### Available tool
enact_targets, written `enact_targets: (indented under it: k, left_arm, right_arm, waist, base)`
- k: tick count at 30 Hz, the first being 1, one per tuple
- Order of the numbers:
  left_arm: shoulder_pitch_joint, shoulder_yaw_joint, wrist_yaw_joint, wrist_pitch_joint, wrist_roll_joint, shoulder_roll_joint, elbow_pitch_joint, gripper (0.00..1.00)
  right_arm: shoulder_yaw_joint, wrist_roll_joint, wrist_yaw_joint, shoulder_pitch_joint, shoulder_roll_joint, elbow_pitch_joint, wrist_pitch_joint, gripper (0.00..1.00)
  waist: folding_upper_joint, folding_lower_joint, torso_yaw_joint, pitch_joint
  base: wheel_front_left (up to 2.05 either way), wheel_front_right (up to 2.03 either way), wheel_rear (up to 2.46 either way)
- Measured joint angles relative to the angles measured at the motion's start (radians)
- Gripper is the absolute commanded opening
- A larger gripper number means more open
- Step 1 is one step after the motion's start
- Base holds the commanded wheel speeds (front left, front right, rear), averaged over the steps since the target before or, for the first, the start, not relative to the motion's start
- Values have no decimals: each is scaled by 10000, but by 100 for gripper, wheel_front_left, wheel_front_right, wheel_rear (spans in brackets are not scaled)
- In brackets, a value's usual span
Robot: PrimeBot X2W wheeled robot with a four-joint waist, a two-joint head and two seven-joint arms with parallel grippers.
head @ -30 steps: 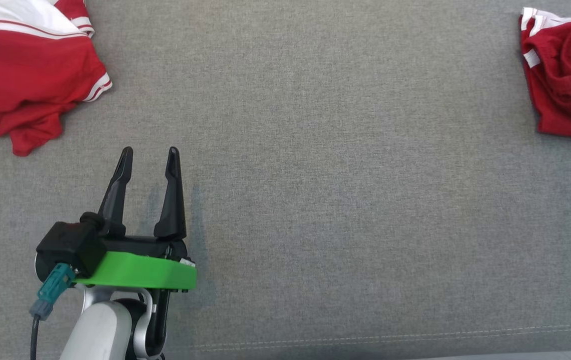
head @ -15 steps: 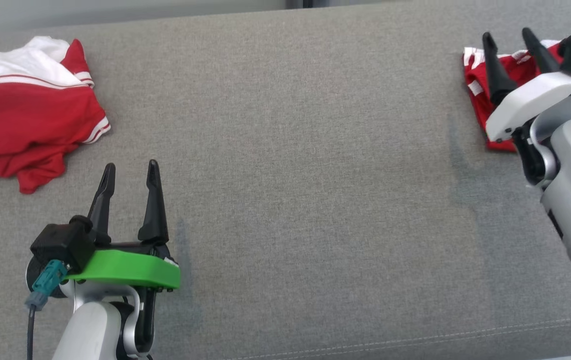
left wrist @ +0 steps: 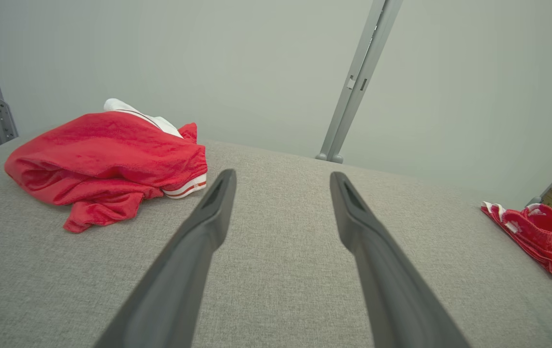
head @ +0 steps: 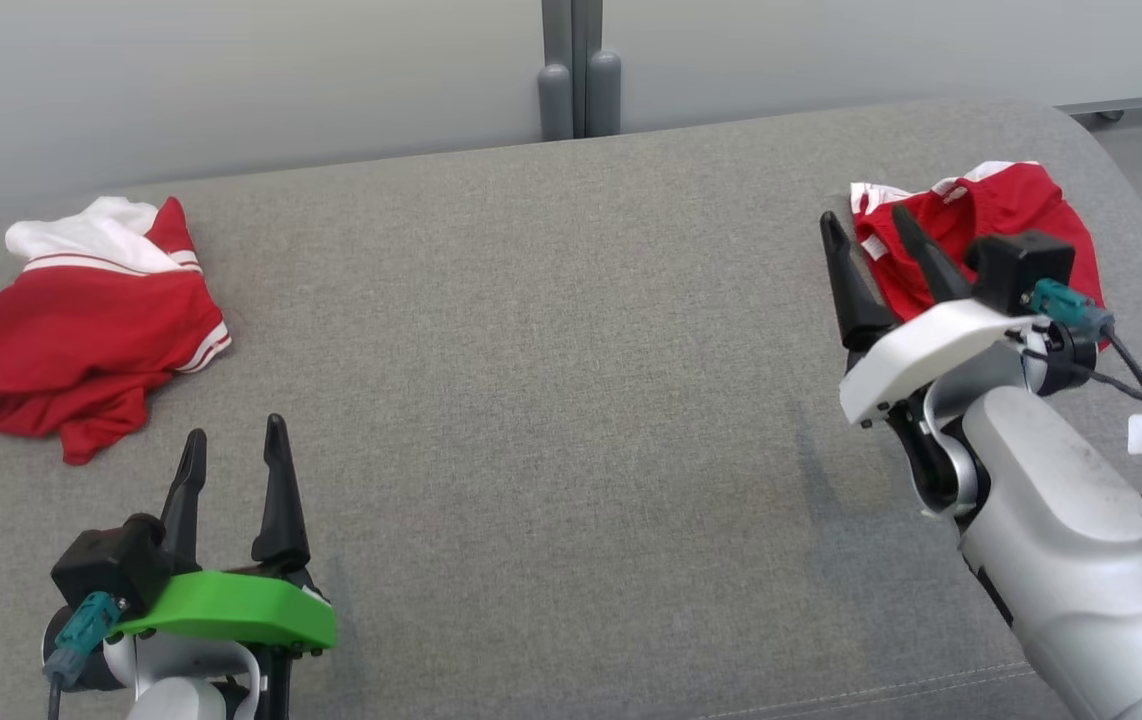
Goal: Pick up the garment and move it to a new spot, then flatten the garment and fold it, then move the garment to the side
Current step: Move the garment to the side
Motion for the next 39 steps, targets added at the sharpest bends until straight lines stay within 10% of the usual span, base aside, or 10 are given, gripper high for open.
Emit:
enact_targets:
  k: [39]
  left_arm:
    - [1200,-23,2,-215,109,-165,-207,100]
  right_arm:
    - [-585,-1522,-527,4034,230,-3152,0,100]
  waist:
    - [0,0,18,-822]
  base:
    - [0,0,0]
